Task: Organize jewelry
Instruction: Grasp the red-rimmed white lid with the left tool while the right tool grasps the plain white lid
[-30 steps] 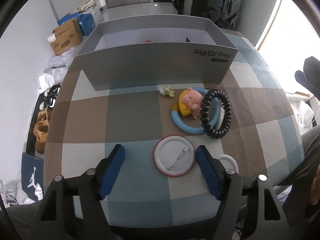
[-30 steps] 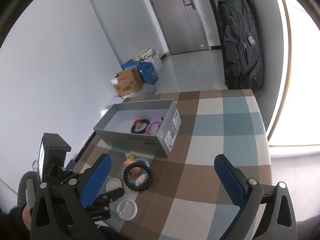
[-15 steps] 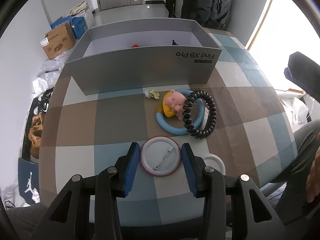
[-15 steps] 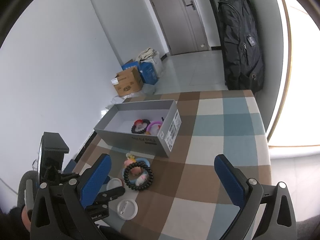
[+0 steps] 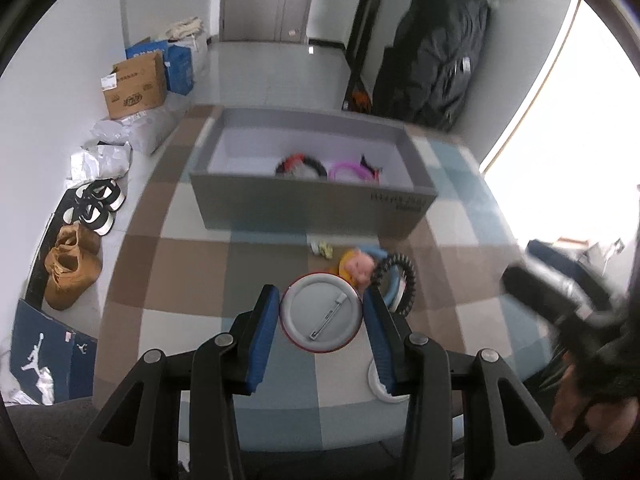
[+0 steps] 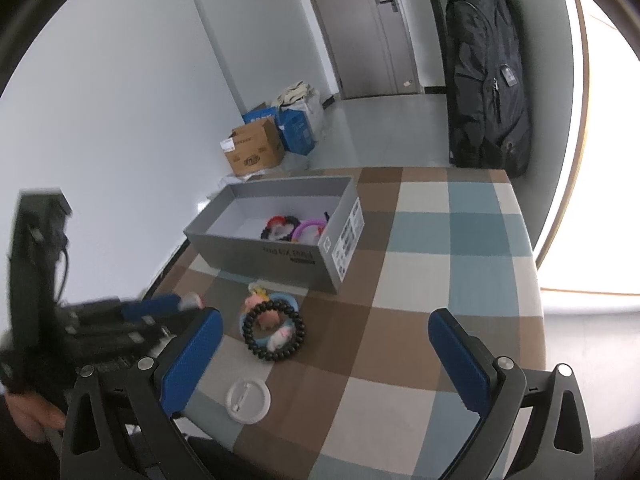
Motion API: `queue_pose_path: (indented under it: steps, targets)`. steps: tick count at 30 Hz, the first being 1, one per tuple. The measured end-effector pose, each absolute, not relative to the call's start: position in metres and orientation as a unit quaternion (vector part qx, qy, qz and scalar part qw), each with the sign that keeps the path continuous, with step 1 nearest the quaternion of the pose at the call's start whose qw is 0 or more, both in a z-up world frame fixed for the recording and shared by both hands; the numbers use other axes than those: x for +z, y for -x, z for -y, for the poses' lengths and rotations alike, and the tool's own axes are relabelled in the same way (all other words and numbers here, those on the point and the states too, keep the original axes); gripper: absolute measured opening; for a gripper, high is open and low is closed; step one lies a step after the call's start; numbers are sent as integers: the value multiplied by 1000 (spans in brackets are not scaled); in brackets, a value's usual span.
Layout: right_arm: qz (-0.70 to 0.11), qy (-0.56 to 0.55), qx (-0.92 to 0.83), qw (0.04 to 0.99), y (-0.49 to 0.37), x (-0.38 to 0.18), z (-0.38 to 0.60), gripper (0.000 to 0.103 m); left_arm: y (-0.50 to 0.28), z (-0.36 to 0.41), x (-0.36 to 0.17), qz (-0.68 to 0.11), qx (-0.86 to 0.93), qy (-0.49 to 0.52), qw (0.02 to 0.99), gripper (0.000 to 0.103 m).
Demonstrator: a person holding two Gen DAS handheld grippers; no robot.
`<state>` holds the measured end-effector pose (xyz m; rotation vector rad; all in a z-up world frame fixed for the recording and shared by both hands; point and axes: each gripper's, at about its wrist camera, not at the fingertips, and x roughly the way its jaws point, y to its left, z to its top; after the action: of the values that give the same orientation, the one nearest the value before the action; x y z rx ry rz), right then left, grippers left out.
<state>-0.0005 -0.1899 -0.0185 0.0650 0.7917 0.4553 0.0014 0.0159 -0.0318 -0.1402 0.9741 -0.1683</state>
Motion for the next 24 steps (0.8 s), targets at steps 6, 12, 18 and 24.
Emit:
queue_pose_path:
  steps: [6, 12, 18, 24]
  targets:
    - [-396, -9, 229, 889, 8, -26, 179, 103, 0, -26, -20, -435, -83, 104, 890, 37]
    - [-416, 14, 247, 875, 15, -37, 163, 101, -2, -41, -14, -419, -84, 136, 894, 37]
    - [-448, 51, 275, 849, 24, -57, 142, 84, -3, -53, -16, -418, -81, 156, 891, 37]
    - [-448, 103, 290, 840, 35, -68, 121, 80, 0, -59, -12, -412, -81, 169, 892, 37]
